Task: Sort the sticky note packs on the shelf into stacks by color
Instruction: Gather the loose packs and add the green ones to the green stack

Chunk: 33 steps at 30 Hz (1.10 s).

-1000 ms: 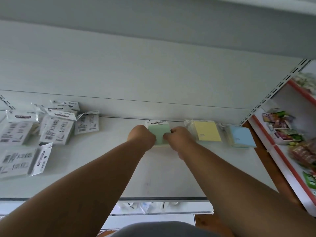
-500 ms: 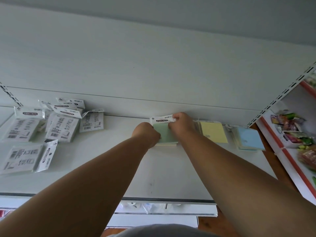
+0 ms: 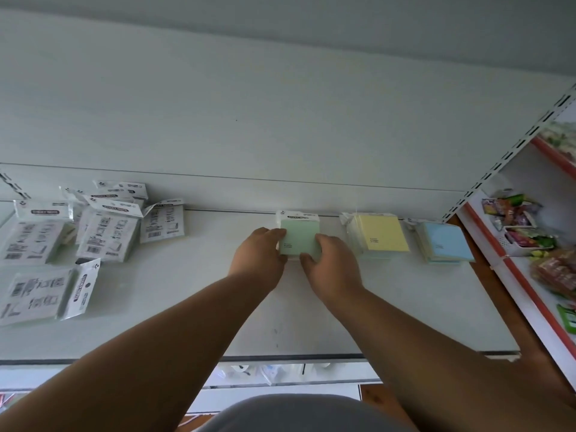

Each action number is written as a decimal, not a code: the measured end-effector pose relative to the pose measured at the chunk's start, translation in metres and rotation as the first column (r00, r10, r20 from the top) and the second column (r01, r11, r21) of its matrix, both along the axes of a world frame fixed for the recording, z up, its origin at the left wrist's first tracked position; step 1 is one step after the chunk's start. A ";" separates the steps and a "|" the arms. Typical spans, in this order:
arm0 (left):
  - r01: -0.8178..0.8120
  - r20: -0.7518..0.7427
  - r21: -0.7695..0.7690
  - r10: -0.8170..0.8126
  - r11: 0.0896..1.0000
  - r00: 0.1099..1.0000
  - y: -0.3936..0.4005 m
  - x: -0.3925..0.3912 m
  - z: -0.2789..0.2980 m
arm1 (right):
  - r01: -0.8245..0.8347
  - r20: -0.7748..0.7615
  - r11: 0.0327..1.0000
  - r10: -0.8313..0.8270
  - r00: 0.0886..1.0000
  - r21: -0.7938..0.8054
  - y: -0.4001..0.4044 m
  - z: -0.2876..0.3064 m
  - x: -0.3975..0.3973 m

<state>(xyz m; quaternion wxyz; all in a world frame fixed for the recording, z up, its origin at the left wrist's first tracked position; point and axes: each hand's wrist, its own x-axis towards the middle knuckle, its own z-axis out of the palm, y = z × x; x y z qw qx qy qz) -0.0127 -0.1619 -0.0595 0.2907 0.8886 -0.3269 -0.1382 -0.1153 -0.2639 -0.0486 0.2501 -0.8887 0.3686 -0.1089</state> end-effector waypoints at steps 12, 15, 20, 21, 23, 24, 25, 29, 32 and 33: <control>0.022 0.036 -0.001 -0.022 1.000 0.999 -0.010 0.002 0.000 | -0.064 -0.083 0.995 0.058 0.995 -0.075 -0.010 0.009 0.001; 0.026 0.021 -0.017 -0.025 1.000 0.999 -0.002 0.000 0.007 | -0.063 -0.093 0.990 0.051 0.994 -0.130 -0.002 0.015 0.004; 0.006 0.061 -0.034 -0.004 0.999 0.998 0.044 0.010 0.017 | -0.100 -0.016 0.977 0.099 0.995 -0.189 0.033 0.030 0.018; 0.001 0.066 -0.032 0.001 0.999 0.998 0.057 0.014 0.020 | -0.108 -0.002 0.976 0.110 0.994 -0.189 0.044 0.033 0.024; -0.007 0.091 -0.028 0.010 1.000 0.996 0.087 0.023 0.025 | -0.142 0.027 0.973 0.149 0.988 -0.183 0.071 0.035 0.038; -0.016 0.098 -0.031 0.019 0.999 0.995 0.105 0.029 0.027 | -0.166 0.040 0.969 0.176 0.984 -0.180 0.087 0.035 0.046; -0.030 0.095 -0.038 0.033 0.999 0.995 0.125 0.035 0.028 | -0.190 0.050 0.966 0.202 0.978 -0.174 0.105 0.034 0.056; -0.096 0.083 -0.068 0.102 0.993 0.991 0.220 0.066 0.031 | -0.256 0.067 0.954 0.269 0.961 -0.153 0.190 0.027 0.102; -0.121 0.095 -0.078 0.128 0.990 0.987 0.287 0.095 0.032 | -0.282 0.098 0.953 0.293 0.951 -0.110 0.255 0.023 0.137; -0.119 0.103 -0.077 0.127 0.990 0.987 0.305 0.105 0.032 | -0.286 0.103 0.954 0.295 0.950 -0.091 0.274 0.021 0.148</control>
